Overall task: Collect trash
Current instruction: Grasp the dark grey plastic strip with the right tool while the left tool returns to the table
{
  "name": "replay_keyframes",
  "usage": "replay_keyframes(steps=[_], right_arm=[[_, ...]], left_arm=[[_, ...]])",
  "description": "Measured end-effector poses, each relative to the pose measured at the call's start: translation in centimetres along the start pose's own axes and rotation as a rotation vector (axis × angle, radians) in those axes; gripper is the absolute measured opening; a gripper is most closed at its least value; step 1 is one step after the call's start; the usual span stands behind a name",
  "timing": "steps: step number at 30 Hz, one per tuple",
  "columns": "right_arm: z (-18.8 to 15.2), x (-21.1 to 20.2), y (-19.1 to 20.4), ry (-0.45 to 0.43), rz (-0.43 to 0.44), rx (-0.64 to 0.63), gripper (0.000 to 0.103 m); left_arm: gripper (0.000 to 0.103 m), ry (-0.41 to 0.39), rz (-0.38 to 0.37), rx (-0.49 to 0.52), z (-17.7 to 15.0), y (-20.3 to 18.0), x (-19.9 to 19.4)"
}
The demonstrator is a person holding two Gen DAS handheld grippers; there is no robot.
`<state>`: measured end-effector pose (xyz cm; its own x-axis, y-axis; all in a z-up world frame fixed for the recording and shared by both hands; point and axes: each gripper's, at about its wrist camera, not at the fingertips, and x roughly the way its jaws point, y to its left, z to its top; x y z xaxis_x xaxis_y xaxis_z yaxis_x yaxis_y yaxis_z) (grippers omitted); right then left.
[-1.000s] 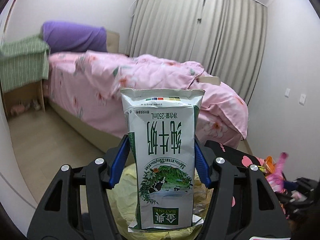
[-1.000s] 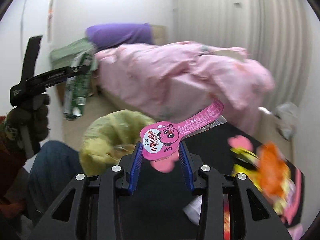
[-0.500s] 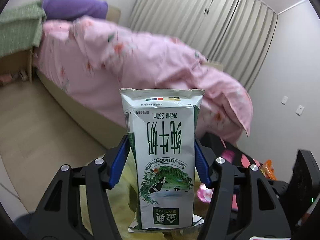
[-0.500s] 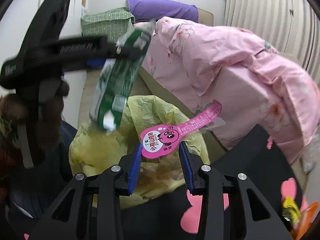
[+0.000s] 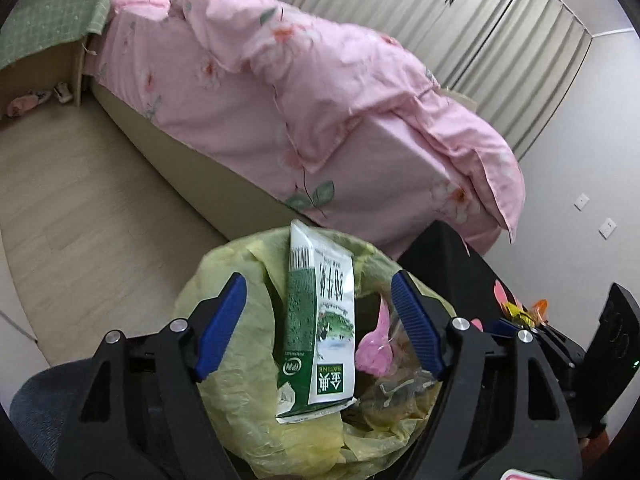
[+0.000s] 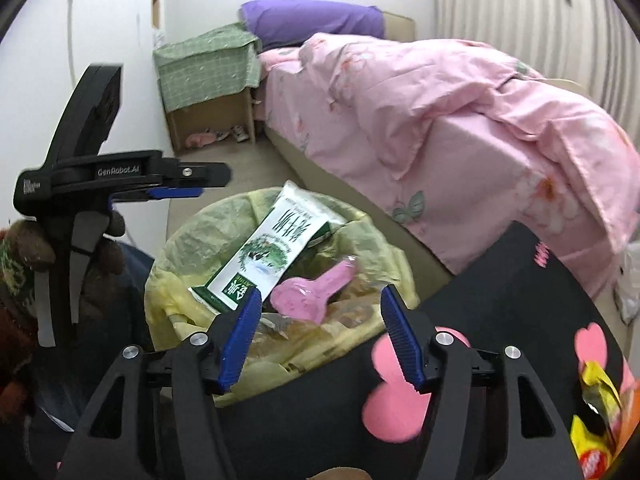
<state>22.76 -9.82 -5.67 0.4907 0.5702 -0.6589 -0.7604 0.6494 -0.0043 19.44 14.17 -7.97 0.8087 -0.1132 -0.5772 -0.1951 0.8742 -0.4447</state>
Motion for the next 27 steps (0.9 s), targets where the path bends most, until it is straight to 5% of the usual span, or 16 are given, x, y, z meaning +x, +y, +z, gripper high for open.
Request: replay_keyframes(steps=[11, 19, 27], right_arm=[[-4.1, -11.4, -5.5, -0.116, -0.183, 0.222, 0.073], [-10.3, -20.5, -10.1, -0.114, -0.548, 0.309, 0.074], [-18.0, -26.3, -15.8, -0.084, -0.670, 0.521, 0.074]], left_arm=[[0.072, 0.016, -0.119, 0.197, -1.2, -9.2, -1.1], [0.072, 0.075, -0.243, 0.342, -5.0, -18.8, -0.2], [0.072, 0.170, -0.352, 0.496, -9.1, -25.9, 1.1]])
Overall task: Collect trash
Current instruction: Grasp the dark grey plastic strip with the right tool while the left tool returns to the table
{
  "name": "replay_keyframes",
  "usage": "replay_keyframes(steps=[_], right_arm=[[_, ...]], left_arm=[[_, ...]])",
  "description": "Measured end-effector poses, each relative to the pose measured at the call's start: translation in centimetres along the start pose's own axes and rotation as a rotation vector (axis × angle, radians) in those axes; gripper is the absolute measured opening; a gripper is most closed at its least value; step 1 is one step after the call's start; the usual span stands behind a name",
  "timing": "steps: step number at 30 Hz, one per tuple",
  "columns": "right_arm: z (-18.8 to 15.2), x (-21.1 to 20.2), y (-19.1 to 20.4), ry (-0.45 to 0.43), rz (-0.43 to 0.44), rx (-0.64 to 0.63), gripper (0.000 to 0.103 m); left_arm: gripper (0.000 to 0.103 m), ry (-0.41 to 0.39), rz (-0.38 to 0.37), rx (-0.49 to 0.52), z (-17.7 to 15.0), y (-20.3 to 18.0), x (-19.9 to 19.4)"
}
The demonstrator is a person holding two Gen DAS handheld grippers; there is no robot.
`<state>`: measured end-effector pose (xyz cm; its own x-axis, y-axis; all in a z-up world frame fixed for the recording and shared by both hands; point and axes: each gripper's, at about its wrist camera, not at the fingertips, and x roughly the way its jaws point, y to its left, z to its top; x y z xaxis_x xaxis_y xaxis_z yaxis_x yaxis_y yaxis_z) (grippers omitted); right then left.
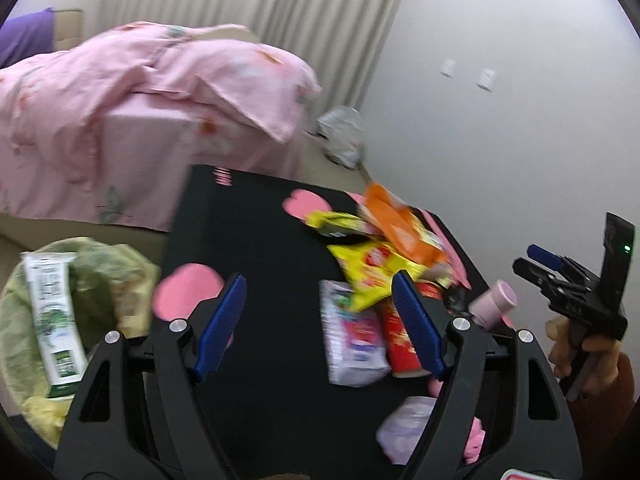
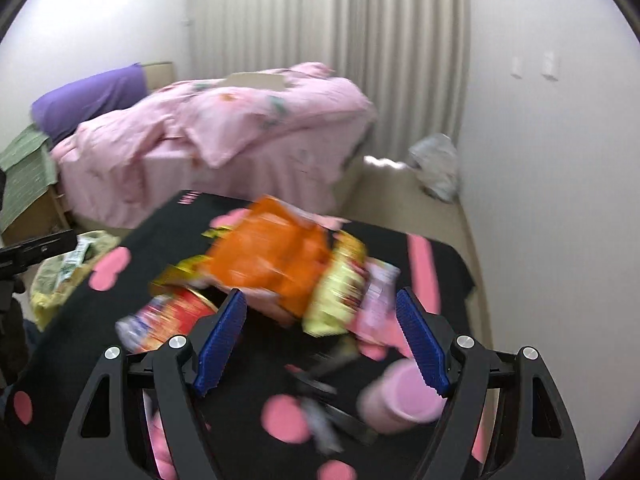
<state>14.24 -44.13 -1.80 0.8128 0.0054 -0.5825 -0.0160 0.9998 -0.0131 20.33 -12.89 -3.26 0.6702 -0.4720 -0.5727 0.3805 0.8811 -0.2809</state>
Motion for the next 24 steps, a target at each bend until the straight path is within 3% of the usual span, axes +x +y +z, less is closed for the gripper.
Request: replay_keyframes(steps=[8, 10, 12, 19, 24], right_arm=[[-5.5, -0.6, 0.6, 0.038, 0.079, -0.052, 0.071], [-6.0, 0.1, 1.4, 0.063, 0.106, -0.065, 0.059], [-6.1, 1.3, 2.4, 0.094, 0.130, -0.079, 0.053], [-6.0, 0.1, 6.9, 0.052, 0.241, -0.140, 0.051], [-7.2, -2.1, 11.4, 0.085, 0.395, -0.291, 0.051]], left_arm=[[0.070, 0.131, -0.071, 0.083, -2.7, -3.5, 3.1], [0.067, 0.163, -0.084, 0.086, -3.6, -3.8, 3.4], [0.066, 0.189, -0.092, 0.087, -4.3, -4.1, 3.3], [0.063, 0.287, -0.116, 0.092, -7.0, -4.2, 0.8], [0.060, 0.276, -0.045, 0.083, -8.0, -2.8, -1.4]])
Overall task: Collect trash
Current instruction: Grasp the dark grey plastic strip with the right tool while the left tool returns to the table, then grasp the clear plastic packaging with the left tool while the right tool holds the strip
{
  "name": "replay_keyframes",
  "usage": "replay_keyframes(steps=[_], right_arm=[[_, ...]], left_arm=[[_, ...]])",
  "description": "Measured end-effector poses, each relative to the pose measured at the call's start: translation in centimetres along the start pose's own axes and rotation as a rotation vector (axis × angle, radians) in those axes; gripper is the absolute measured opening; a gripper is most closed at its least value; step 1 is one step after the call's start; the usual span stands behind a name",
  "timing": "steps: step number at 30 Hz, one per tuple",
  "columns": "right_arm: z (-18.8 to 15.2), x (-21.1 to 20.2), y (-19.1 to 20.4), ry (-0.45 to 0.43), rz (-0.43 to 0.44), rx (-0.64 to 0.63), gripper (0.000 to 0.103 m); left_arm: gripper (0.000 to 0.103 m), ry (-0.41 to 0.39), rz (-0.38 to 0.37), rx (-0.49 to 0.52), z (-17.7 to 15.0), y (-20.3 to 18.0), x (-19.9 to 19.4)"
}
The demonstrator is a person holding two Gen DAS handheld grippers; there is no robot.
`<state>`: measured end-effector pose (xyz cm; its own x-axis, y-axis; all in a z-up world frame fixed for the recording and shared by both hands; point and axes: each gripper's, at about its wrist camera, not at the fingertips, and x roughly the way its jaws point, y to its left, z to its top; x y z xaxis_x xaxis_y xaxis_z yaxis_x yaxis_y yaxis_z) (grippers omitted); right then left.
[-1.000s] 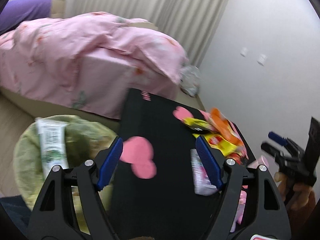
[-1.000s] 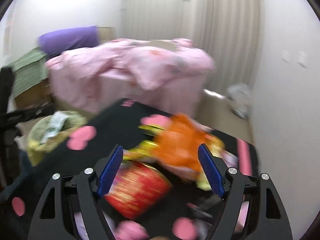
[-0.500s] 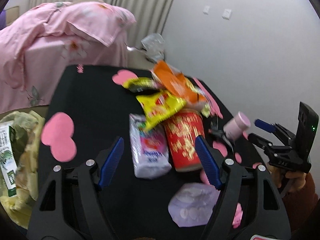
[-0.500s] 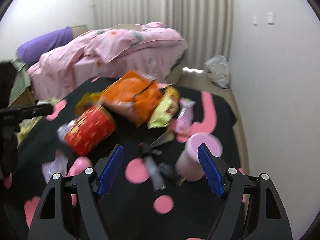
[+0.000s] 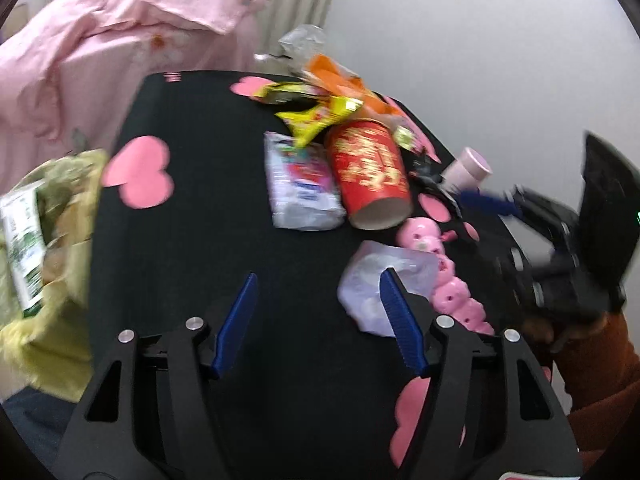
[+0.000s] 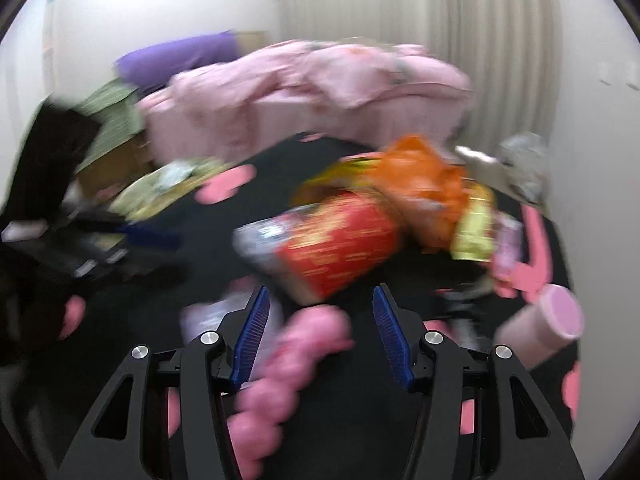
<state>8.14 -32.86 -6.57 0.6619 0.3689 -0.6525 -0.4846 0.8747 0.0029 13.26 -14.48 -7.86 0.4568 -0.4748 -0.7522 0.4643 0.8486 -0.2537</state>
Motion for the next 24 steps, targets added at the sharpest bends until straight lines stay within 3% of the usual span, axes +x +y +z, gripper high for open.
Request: replay_keyframes(steps=[3, 6, 8, 11, 16, 20, 22, 24], right_arm=[[0.2, 1.6, 2.7, 0.066, 0.026, -0.118, 0.051], [0.5, 2.0, 2.6, 0.068, -0.039, -0.140, 0.051], [0.7, 1.9, 1.1, 0.048, -0.091, -0.097, 0.051], [0.2, 1.5, -3.3, 0.007, -0.245, 0.075, 0.051], [-1.0, 2.9, -8.2, 0.033, -0.407, 0.183, 0.051], [-1.3, 4.7, -10.4, 0.079, -0.354, 0.249, 0.051], [-1.4, 5.5, -10.9, 0.109, -0.307, 0.265, 0.034], [-1.6, 5.2, -10.3, 0.102, -0.285, 0.265, 0.028]], left_arm=[[0.060, -0.015, 0.014, -0.078, -0.1, 1.7, -0.8], [0.060, 0.007, -0.022, -0.128, -0.3, 2.2, -0.9], [0.057, 0.033, -0.077, -0.146, -0.9, 1.8, -0.6], [0.044, 0.118, -0.152, -0.133, -2.0, 0.3, 1.2], [0.037, 0.133, -0.155, -0.120, -2.5, -1.2, 2.1], [0.034, 0.143, -0.147, -0.123, -3.0, -1.6, 2.0], [0.031, 0.153, -0.163, -0.123, -3.0, -1.9, 2.0], [0.029, 0.161, -0.166, -0.111, -2.8, -2.5, 2.3]])
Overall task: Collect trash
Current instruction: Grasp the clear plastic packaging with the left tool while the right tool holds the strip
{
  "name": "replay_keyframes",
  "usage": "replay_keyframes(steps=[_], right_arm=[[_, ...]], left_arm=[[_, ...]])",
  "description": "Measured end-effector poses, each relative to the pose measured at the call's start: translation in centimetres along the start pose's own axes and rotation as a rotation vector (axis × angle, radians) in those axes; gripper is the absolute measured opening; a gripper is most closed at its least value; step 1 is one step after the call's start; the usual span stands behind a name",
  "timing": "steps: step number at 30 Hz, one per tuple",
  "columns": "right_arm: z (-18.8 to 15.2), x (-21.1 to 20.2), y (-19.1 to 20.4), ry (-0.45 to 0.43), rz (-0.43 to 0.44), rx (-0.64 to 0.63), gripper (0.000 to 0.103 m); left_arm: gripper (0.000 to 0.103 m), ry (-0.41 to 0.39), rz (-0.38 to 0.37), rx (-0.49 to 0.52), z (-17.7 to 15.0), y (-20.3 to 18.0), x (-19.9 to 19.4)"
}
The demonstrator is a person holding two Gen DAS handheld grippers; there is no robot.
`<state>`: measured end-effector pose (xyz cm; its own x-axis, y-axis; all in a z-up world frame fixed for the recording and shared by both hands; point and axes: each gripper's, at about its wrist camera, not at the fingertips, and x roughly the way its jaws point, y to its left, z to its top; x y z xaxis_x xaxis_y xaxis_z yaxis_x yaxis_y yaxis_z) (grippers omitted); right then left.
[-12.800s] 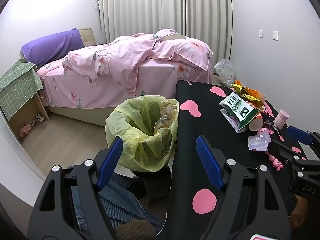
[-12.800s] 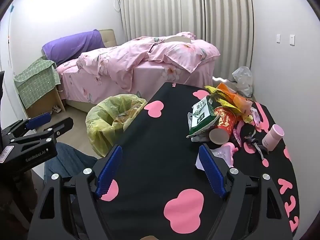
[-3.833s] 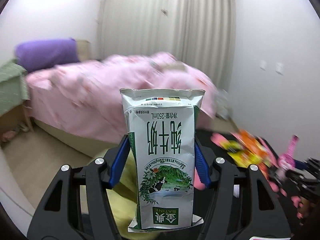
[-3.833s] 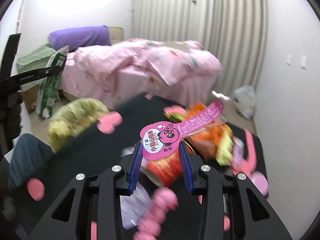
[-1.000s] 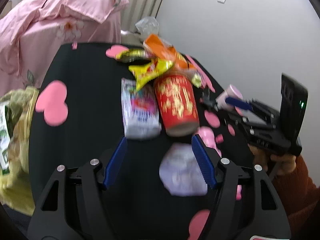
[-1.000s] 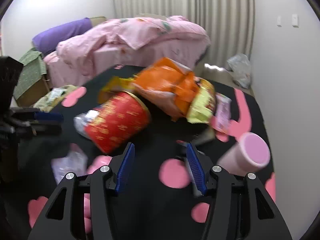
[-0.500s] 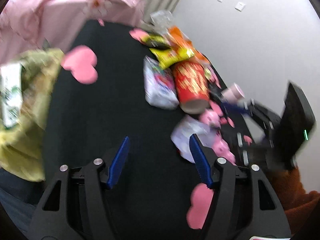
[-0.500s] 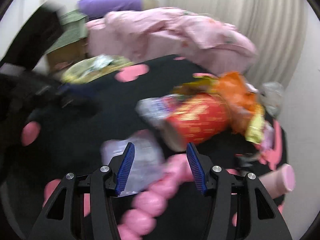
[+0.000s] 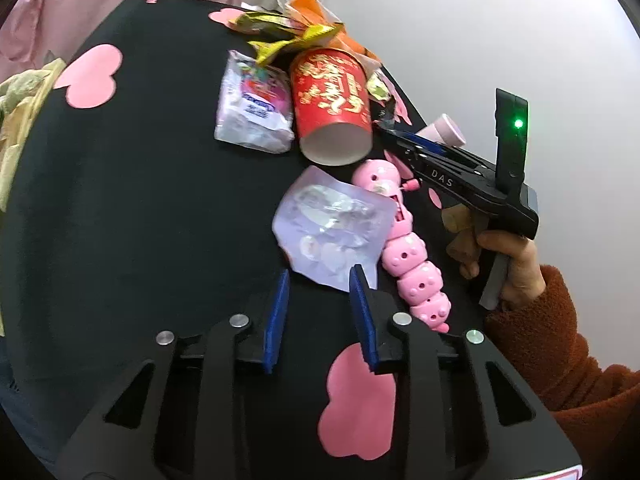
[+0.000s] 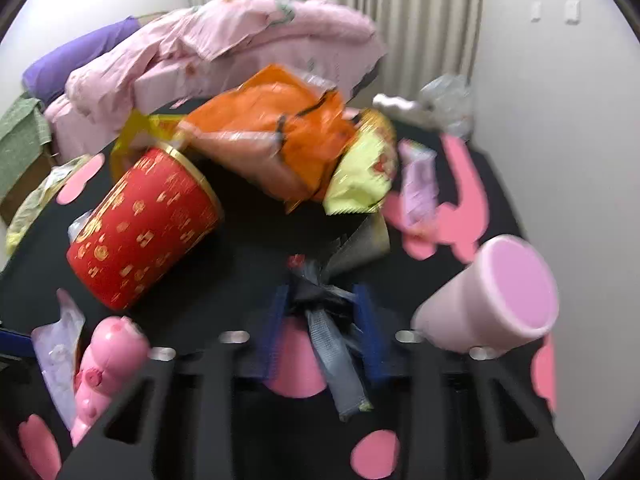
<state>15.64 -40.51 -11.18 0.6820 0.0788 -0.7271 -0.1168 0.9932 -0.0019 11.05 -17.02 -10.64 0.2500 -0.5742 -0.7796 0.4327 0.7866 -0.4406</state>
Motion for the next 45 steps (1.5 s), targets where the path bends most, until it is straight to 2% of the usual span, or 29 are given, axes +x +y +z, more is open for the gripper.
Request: replay_keyframes(steps=[5, 8, 13, 18, 21, 22, 24, 25, 26, 29, 33, 36, 41, 45], right_arm=[[-2.2, -2.5, 0.9, -0.013, 0.052, 0.003, 0.028], [-3.5, -3.8, 0.9, -0.024, 0.072, 0.034, 0.028], [-4.9, -5.6, 1.1, -0.048, 0.104, 0.064, 0.028], [-6.0, -6.2, 0.9, -0.054, 0.120, 0.088, 0.028], [-6.2, -6.1, 0.8, -0.046, 0.133, 0.099, 0.028], [-6.3, -6.3, 0.7, -0.053, 0.134, 0.103, 0.028], [-6.4, -6.4, 0.6, -0.057, 0.135, 0.109, 0.028], [-6.4, -6.3, 0.6, -0.056, 0.136, 0.111, 0.028], [-6.4, -6.3, 0.6, -0.056, 0.138, 0.114, 0.028], [-6.4, -6.4, 0.5, -0.059, 0.141, 0.116, 0.028], [-6.5, -6.4, 0.6, -0.055, 0.143, 0.108, 0.028], [-6.4, -6.3, 0.7, -0.053, 0.147, 0.100, 0.028], [-6.4, -6.2, 0.8, -0.048, 0.149, 0.092, 0.028], [-6.4, -6.2, 0.8, -0.046, 0.153, 0.095, 0.029]], left_arm=[[0.010, 0.004, 0.068, 0.052, 0.6, -1.1, 1.3], [0.004, -0.006, 0.092, 0.044, 1.4, -0.8, 1.6], [0.002, -0.045, 0.154, 0.040, 2.9, 0.8, 1.5], [0.001, -0.116, 0.258, 0.020, 3.8, 3.8, -0.7], [0.002, -0.149, 0.230, 0.008, 4.2, 5.4, -2.2], [0.003, -0.159, 0.189, 0.010, 4.3, 5.7, -2.8], [0.018, -0.157, 0.129, 0.026, 4.4, 5.7, -3.1], [0.035, -0.151, 0.106, 0.041, 4.4, 5.6, -3.3], [0.043, -0.147, 0.092, 0.068, 4.2, 5.3, -3.4], [0.045, -0.141, 0.132, 0.159, 3.5, 4.1, -3.4], [0.048, -0.079, 0.149, 0.281, 2.1, 2.2, -2.2], [0.054, -0.037, 0.195, 0.367, 1.4, 0.9, -0.6], [0.055, -0.034, 0.272, 0.413, 2.0, 0.1, 0.9], [0.053, -0.022, 0.212, 0.349, 2.9, 1.0, 0.5]])
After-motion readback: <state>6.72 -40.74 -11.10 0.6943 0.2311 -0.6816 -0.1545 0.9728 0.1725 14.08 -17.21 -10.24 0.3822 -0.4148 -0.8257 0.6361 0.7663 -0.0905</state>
